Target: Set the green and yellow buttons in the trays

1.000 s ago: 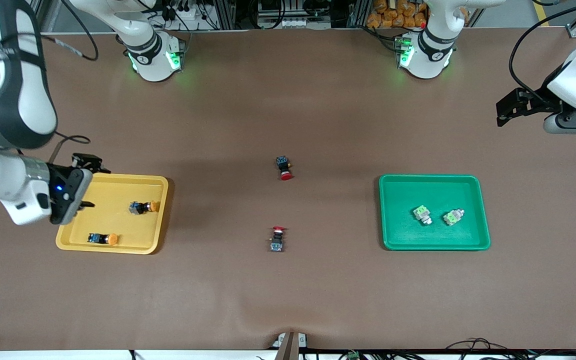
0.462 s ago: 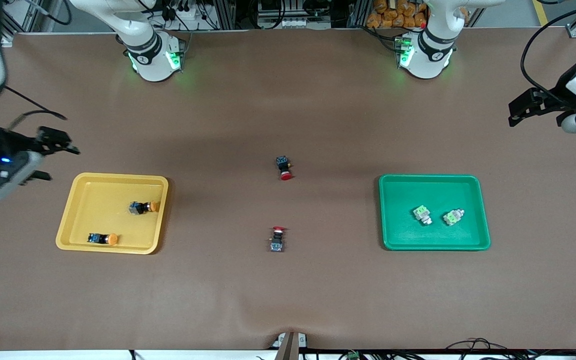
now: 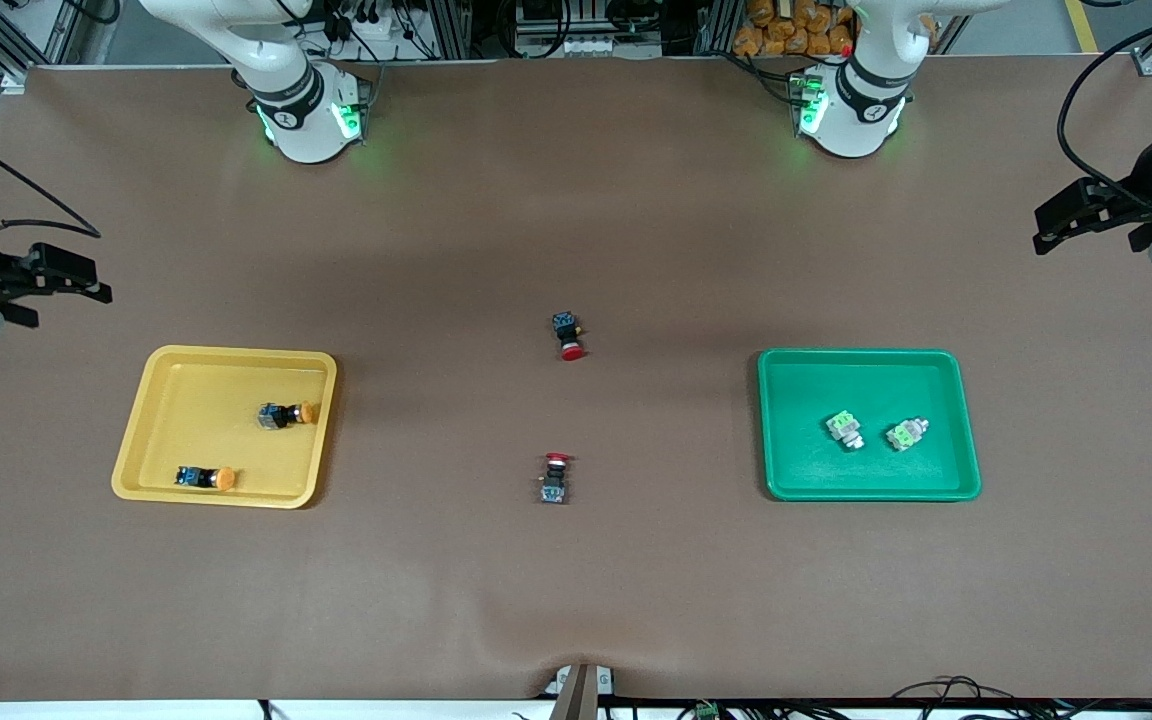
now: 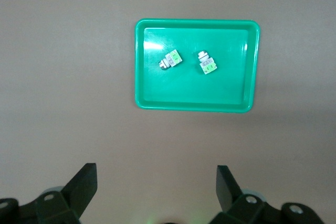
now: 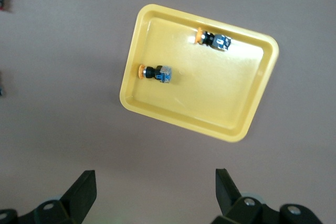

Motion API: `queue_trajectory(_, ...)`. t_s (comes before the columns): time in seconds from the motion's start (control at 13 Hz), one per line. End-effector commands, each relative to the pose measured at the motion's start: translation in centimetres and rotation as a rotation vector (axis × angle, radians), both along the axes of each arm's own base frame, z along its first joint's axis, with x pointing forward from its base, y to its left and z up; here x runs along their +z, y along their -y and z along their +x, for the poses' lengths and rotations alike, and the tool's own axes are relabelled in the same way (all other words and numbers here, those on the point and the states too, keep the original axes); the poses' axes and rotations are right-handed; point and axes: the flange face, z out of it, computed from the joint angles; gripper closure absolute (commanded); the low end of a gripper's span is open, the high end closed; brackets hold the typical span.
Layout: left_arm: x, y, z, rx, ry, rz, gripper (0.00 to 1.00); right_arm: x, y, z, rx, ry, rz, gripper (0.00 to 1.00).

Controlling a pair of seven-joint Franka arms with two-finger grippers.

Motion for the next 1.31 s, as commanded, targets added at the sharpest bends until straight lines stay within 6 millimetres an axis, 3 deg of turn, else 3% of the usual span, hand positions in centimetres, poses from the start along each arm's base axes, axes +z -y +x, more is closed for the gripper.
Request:
queue_trajectory(0.0, 0.9, -0.7, -0.7, 0.013, 0.006, -0.016, 0.00, 3.9, -2.2, -3.1, -0.151, 0.005, -0.065, 0.00)
queue_trajectory(0.15, 0.9, -0.8, -0.8, 0.010, 0.006, -0.017, 0.00, 4.6, -3.2, -4.1, -0.249, -0.035, -0.084, 0.00)
queue_trajectory(0.46, 0.9, -0.8, -0.8, 0.001, 0.001, -0.017, 0.00, 5.8, -1.8, -4.3, -0.291, -0.011, -0.082, 0.00)
queue_trajectory(0.92, 1.5, -0.6, -1.0, -0.009, 0.007, -0.017, 0.00, 7.2, -1.4, -4.4, -0.291, 0.021, -0.078, 0.00)
queue_trajectory(1.23, 2.2, -0.4, -0.8, -0.008, 0.013, -0.017, 0.00, 7.1, -1.1, -4.4, -0.290, 0.018, -0.076, 0.00)
